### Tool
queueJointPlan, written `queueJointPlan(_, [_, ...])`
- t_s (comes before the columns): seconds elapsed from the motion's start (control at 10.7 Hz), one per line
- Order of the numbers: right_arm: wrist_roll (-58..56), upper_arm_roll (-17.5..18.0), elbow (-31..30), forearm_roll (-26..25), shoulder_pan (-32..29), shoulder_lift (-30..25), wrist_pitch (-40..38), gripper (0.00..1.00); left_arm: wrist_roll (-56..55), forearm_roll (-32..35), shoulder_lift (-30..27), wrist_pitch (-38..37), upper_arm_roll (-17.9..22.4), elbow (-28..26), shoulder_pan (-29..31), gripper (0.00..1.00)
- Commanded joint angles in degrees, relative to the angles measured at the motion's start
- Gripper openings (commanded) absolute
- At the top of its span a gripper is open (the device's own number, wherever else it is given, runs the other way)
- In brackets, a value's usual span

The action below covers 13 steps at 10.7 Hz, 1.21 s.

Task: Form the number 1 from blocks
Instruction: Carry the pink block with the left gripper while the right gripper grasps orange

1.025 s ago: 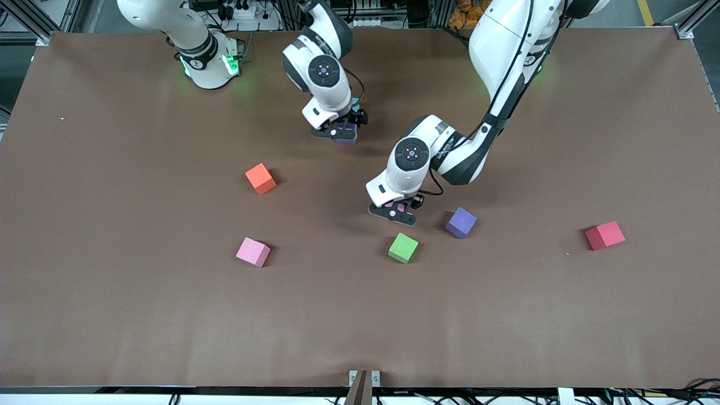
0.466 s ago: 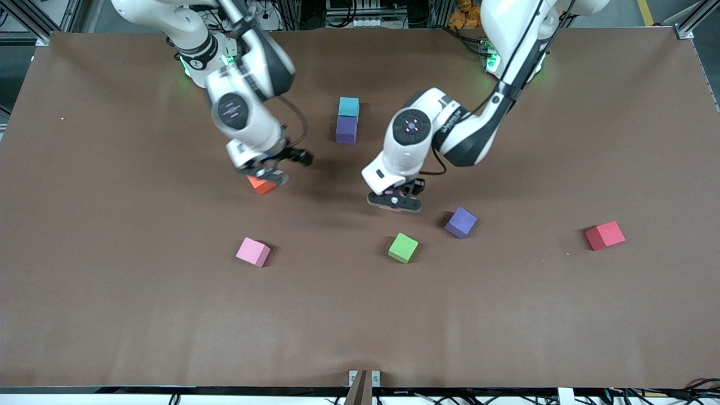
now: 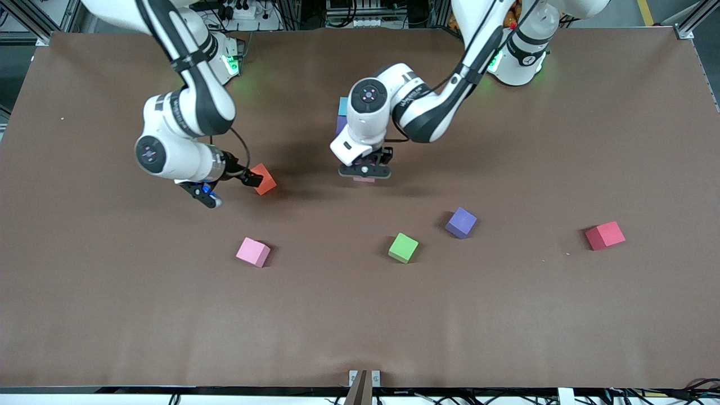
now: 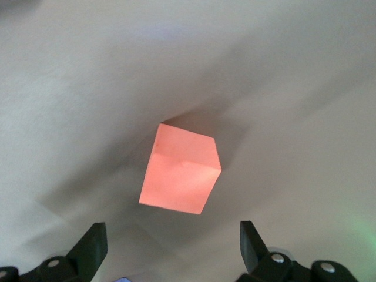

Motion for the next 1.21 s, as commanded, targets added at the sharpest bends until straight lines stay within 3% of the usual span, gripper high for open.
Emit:
queueJointPlan(0.0, [3.4, 0.3, 0.8, 2.2, -0.7, 1.2, 1.1, 1.00, -0.9, -2.4, 1.1, -0.2, 1.2, 1.3, -2.3, 0.00])
queueJointPlan(0.37, [7.2, -0.3, 1.4, 2.2, -0.1, 4.4, 5.4, 1.00, -2.4, -6.1, 4.9, -0.2, 6.8, 3.7, -11.0, 0.00])
queueJointPlan(1.12, [5.5, -0.4, 0.9, 1.8, 1.2, 6.7, 5.7, 1.00, -3.0, -8.3, 7.3, 0.2, 7.5, 3.6, -14.7, 0.00])
